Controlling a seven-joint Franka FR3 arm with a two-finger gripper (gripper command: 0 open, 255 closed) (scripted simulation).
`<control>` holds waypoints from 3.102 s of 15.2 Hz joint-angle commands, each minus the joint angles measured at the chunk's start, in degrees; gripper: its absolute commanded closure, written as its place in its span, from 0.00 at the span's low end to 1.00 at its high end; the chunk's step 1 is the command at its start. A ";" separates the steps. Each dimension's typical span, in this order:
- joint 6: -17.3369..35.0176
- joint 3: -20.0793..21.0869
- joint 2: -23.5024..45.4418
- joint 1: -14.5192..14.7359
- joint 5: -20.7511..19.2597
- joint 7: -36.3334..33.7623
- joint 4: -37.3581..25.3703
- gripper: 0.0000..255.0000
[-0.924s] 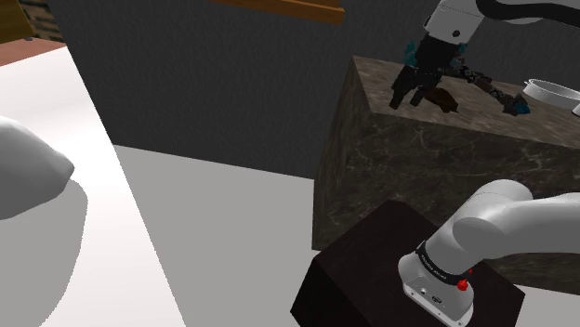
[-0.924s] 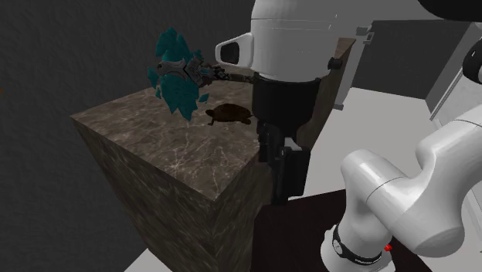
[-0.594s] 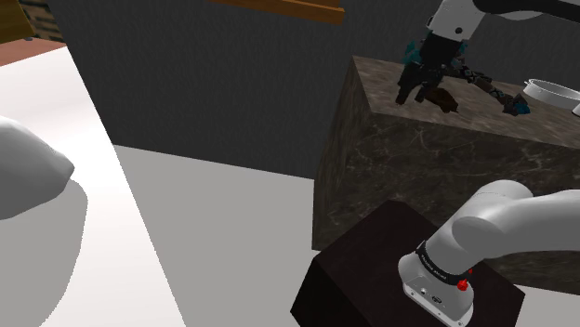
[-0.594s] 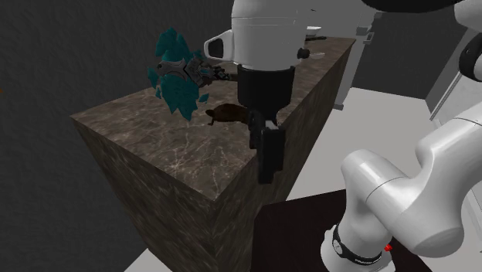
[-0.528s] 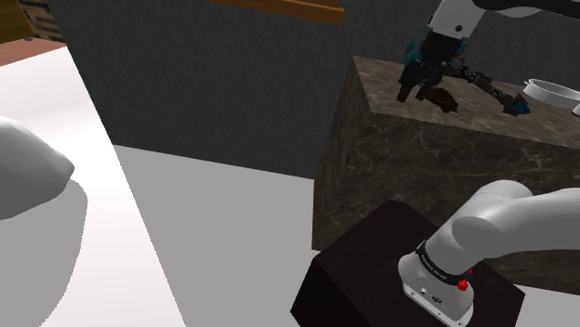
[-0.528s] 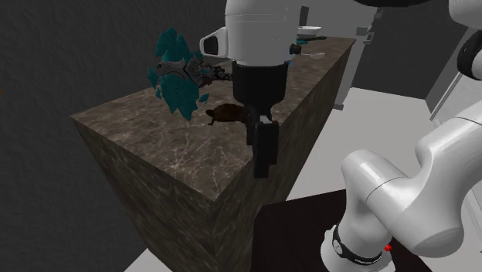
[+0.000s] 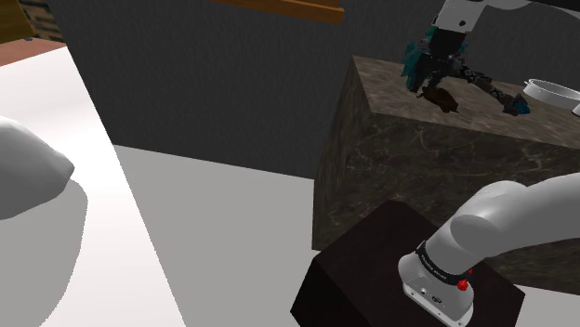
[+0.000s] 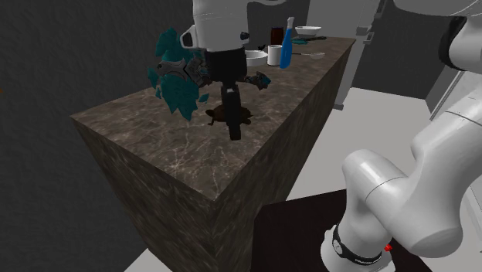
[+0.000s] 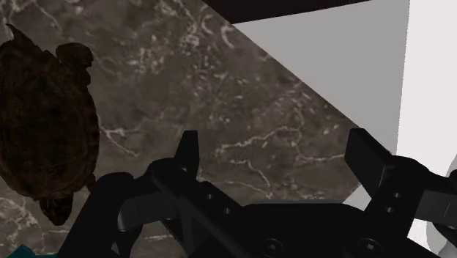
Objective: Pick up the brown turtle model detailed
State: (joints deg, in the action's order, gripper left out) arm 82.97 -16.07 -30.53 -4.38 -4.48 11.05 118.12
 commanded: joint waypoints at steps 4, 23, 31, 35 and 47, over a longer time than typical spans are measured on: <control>-2.33 -5.93 9.27 -0.74 -1.23 7.48 -8.56 0.00; -0.75 -14.70 26.29 -3.54 0.25 20.36 -18.66 1.00; -0.78 -14.69 26.38 -3.54 0.29 20.36 -18.77 1.00; -3.95 -14.75 27.01 -3.56 0.54 20.71 -22.51 1.00; -13.28 -15.36 30.35 -4.02 1.85 22.36 -34.75 1.00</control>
State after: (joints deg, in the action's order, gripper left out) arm 70.32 -31.39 -0.42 -8.37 -2.72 33.30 84.19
